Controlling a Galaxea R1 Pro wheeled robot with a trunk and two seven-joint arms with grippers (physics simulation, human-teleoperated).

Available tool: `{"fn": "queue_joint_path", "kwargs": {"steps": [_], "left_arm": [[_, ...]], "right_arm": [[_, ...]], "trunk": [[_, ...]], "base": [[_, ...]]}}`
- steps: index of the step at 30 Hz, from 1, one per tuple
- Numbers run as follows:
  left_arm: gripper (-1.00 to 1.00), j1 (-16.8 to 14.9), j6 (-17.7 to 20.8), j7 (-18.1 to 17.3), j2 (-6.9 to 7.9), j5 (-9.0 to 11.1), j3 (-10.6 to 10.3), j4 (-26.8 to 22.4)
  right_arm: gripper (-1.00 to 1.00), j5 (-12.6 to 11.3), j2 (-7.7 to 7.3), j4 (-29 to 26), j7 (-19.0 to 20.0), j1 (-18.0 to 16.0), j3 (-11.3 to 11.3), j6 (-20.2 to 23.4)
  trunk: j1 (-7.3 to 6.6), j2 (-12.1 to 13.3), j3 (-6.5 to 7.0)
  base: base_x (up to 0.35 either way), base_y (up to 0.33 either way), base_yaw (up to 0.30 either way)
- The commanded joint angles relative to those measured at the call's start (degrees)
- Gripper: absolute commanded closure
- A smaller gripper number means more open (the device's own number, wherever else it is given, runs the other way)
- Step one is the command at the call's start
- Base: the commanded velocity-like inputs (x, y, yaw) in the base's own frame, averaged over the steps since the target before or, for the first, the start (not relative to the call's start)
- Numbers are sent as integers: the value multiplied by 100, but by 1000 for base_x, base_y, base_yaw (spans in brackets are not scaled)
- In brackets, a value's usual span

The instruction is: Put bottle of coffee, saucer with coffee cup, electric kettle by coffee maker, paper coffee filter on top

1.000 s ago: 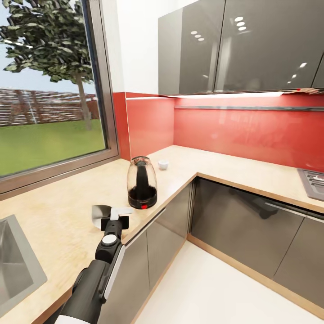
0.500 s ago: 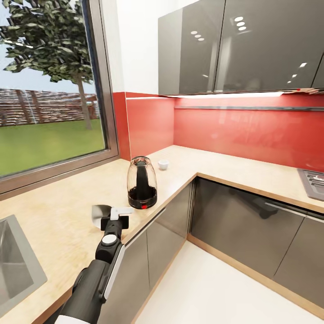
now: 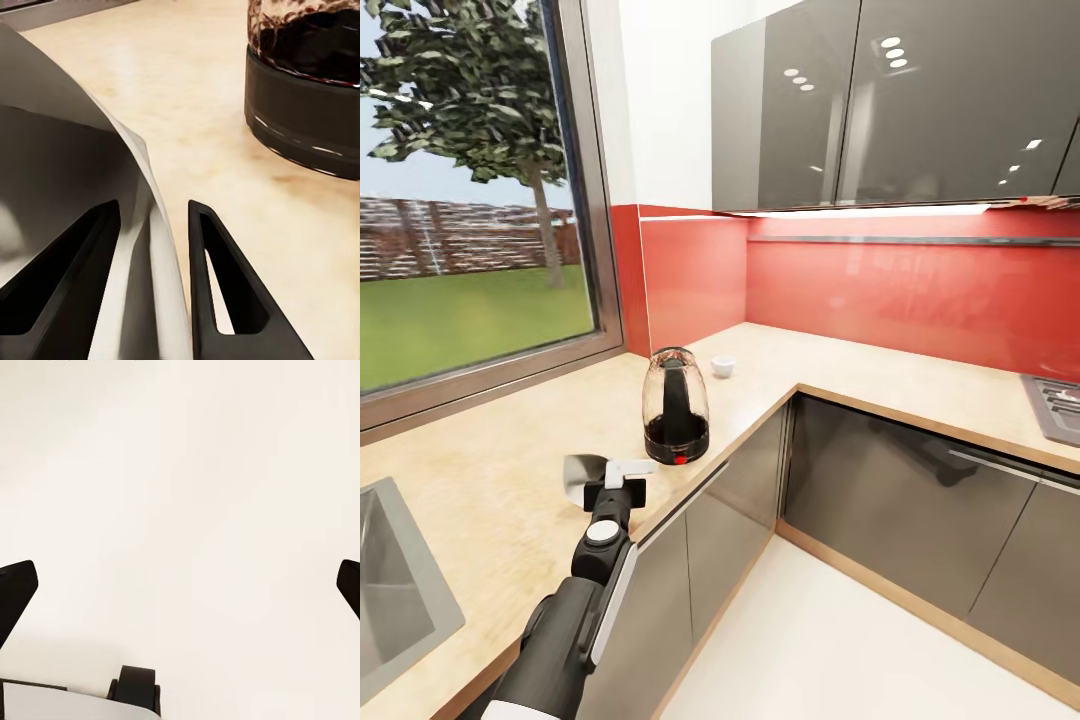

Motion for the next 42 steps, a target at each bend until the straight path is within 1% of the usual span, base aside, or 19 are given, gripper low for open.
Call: {"fn": "queue_joint_path", "kwargs": {"steps": [1, 12, 22, 28, 42], "left_arm": [[100, -4, 50, 13, 0, -63, -8, -7], [100, -4, 54, 13, -3, -63, -8, -48], [100, -4, 56, -6, -8, -62, -16, -189], [100, -4, 56, -6, -9, -60, -16, -198], [100, -4, 56, -5, -9, -60, -17, -206]], "right_arm": [[-100, 12, -3, 4, -4, -4, 37, -15], [-100, -1, 5, 4, 5, -4, 37, -15], [-100, -6, 6, 4, 5, -4, 37, -16], [-100, -6, 6, 4, 5, -4, 37, -16], [-100, -6, 6, 4, 5, -4, 37, -21]], "trunk": [[0, -3, -6], [0, -3, -6], [0, -3, -6], [-132, 237, 101], [-132, 237, 101]], "base": [[0, 0, 0], [0, 0, 0], [0, 0, 0], [0, 0, 0], [0, 0, 0]]}}
